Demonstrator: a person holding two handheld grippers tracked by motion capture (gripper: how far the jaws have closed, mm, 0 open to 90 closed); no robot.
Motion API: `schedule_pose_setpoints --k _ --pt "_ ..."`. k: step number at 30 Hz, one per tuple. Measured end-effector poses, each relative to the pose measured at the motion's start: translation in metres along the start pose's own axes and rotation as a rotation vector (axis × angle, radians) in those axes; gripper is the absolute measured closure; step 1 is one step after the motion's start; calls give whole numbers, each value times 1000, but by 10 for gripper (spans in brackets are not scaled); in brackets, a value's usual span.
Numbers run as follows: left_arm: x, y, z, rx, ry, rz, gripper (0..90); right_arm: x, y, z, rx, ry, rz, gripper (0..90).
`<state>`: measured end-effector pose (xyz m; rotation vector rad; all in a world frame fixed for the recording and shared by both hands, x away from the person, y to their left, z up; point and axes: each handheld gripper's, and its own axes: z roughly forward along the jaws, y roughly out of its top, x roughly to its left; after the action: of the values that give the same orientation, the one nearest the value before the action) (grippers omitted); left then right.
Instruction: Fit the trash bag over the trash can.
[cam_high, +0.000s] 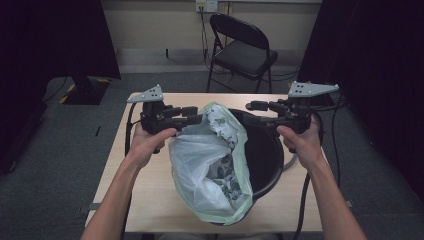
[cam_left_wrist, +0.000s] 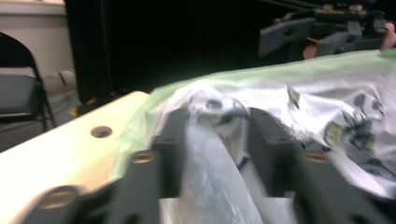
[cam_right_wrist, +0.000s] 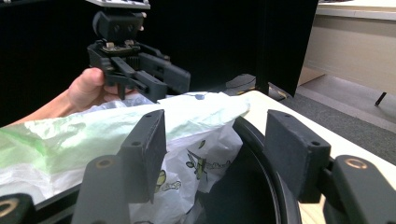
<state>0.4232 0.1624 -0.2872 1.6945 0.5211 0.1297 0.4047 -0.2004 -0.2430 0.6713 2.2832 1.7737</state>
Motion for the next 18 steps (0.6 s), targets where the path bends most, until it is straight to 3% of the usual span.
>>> schedule_pose_setpoints --k 1,2,6,12,18 --pt "0 -1 -3 -10 1 -7 708 0 0 1 -2 1 1 387" --pt "2 -2 -6 -22 -27 -14 783 0 1 1 0 2 1 387" --pt "-3 -10 -19 -33 -40 -2 877 2 0 4 4 6 -3 387" --pt "-5 -15 -32 -39 -49 -11 900 1 2 6 2 0 -1 385" --pt "-25 -25 -42 -42 -128 17 900 4 6 10 8 3 -8 382"
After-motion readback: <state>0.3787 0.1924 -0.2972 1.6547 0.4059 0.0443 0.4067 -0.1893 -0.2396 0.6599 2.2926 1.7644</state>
